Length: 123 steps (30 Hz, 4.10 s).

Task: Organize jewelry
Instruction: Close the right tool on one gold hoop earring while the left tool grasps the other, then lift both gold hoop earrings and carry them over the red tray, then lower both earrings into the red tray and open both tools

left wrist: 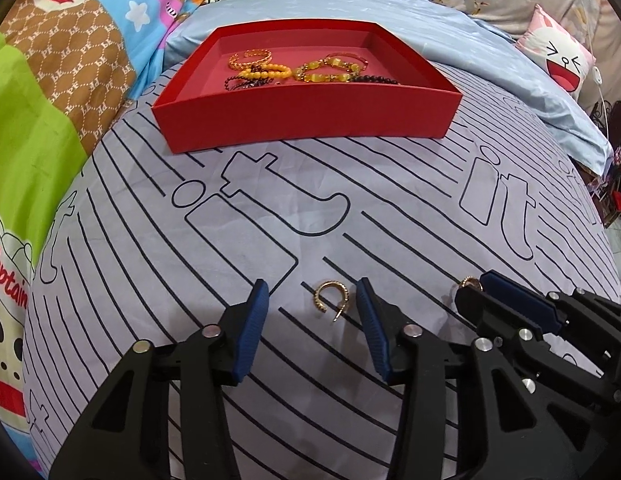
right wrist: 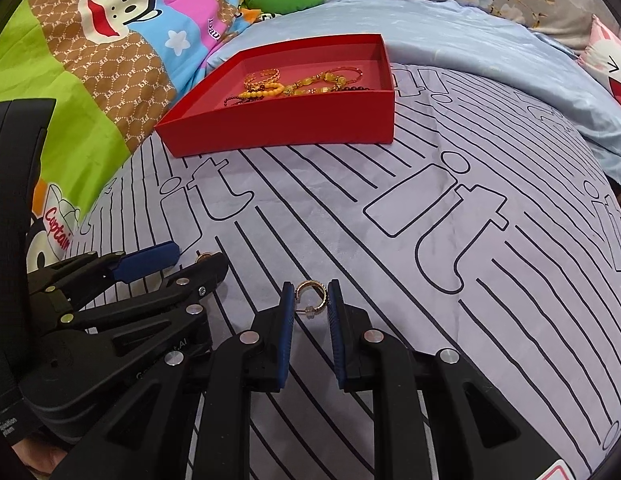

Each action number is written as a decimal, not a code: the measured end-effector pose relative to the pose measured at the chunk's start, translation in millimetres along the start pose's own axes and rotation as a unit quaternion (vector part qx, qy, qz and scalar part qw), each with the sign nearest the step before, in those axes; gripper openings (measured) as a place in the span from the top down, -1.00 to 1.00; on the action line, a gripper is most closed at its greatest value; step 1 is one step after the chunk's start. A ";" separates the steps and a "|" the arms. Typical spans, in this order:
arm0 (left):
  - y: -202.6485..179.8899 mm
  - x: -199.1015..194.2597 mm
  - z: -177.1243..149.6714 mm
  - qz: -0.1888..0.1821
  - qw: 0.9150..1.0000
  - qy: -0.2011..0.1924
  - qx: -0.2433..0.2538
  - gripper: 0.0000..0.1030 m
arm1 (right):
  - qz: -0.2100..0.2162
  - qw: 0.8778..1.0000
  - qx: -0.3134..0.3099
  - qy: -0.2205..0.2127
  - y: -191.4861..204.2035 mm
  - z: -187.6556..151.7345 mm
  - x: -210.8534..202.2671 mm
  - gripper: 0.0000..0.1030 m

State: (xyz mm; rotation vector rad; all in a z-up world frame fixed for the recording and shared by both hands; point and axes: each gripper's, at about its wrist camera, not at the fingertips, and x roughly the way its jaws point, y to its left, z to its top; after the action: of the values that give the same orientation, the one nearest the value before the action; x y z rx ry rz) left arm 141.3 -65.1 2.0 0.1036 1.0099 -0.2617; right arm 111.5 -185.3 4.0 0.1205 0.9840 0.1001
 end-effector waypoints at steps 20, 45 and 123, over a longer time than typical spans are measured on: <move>-0.8 -4.7 -2.4 -0.017 1.000 0.004 0.001 0.68 | 0.003 1.000 -0.001 -0.008 -0.3 0.7 -8.1 0.69; 13.6 -45.7 44.1 -0.010 0.999 -0.043 -0.017 0.68 | 0.020 0.997 -0.029 -0.070 20.5 51.7 -43.2 0.69; 52.4 79.4 223.7 0.045 0.997 -0.046 -0.039 0.32 | -0.017 0.997 -0.011 -0.070 -6.0 232.2 92.7 0.63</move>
State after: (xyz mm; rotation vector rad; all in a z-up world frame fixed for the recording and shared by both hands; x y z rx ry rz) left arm 379.1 -74.1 51.5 0.0658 0.9205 -0.1430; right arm 356.4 -191.4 54.0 0.0900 0.8438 0.0697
